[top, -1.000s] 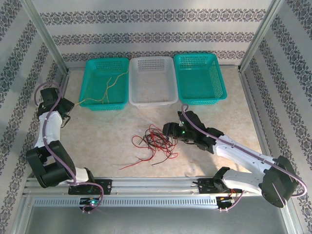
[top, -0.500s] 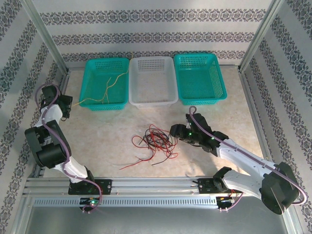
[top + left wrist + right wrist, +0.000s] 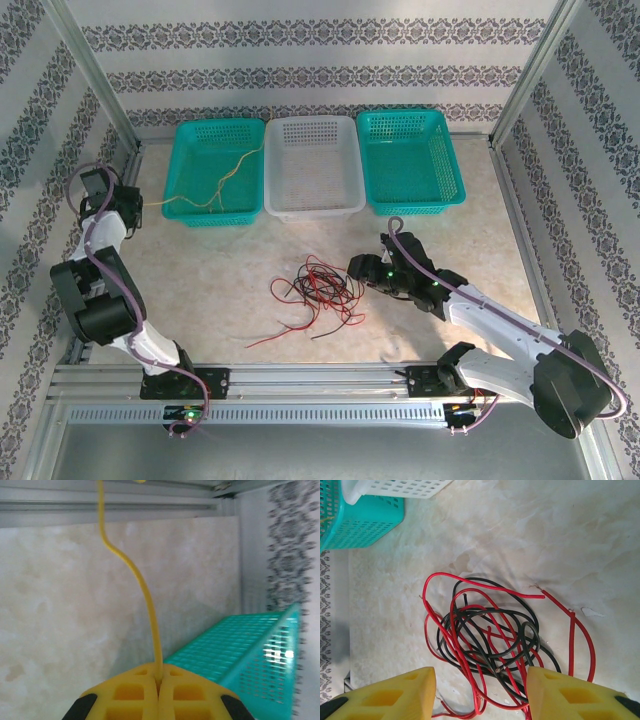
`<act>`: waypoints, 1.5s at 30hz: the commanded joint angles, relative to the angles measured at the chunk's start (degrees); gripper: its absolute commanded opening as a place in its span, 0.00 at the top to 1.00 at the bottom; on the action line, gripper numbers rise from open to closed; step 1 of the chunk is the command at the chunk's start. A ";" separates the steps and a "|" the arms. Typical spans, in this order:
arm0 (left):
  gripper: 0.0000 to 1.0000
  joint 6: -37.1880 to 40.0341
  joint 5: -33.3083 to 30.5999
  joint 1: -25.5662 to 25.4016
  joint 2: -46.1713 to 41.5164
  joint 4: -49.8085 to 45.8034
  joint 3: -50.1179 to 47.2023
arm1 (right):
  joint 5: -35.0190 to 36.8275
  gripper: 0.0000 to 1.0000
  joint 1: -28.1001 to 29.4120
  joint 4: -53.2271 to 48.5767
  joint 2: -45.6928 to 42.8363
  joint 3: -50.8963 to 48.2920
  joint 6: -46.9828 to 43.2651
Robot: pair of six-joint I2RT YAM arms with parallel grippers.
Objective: Untangle the cables
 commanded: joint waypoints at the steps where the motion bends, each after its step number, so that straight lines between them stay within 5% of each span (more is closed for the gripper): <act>1: 1.00 -5.84 0.19 0.35 -5.96 9.65 -1.15 | -0.94 0.49 -0.08 1.15 -1.41 -1.65 1.08; 7: 1.00 -8.24 -9.56 -6.26 -8.90 20.40 -2.37 | -0.77 0.49 0.83 2.52 -1.74 -2.86 2.14; 14: 1.00 -13.40 -15.36 -14.87 -0.17 35.70 -1.99 | -0.15 0.49 2.12 2.33 -2.15 -2.83 2.47; 23: 1.00 -10.29 -25.48 -23.40 5.14 36.99 -0.15 | 0.89 0.48 2.25 1.30 -4.61 -3.68 2.76; 29: 1.00 -8.00 -26.16 -24.93 6.28 38.42 -1.09 | 0.98 0.48 2.17 0.22 -5.99 -4.17 2.48; 31: 0.79 -6.68 -27.60 -25.77 5.55 38.20 -2.03 | 0.99 0.48 1.96 -0.05 -6.44 -4.30 2.46; 33: 0.42 -5.09 -29.10 -26.92 4.45 37.13 -2.98 | 0.99 0.48 1.76 -0.33 -7.06 -4.22 2.38; 36: 0.15 -2.33 -29.65 -28.21 2.54 34.90 -4.16 | 1.08 0.48 1.71 -0.53 -7.74 -4.12 2.39; 39: 0.02 -0.21 -30.59 -29.95 -0.01 29.88 -4.53 | 1.08 0.48 1.64 -0.82 -7.96 -3.84 2.22; 42: 0.00 3.67 -31.21 -31.65 -3.39 22.78 -3.51 | 0.99 0.48 1.58 -0.87 -7.46 -3.63 1.99; 45: 0.00 5.23 -32.34 -32.86 -5.39 3.98 2.31 | 0.98 0.48 1.71 -0.58 -7.40 -3.67 2.11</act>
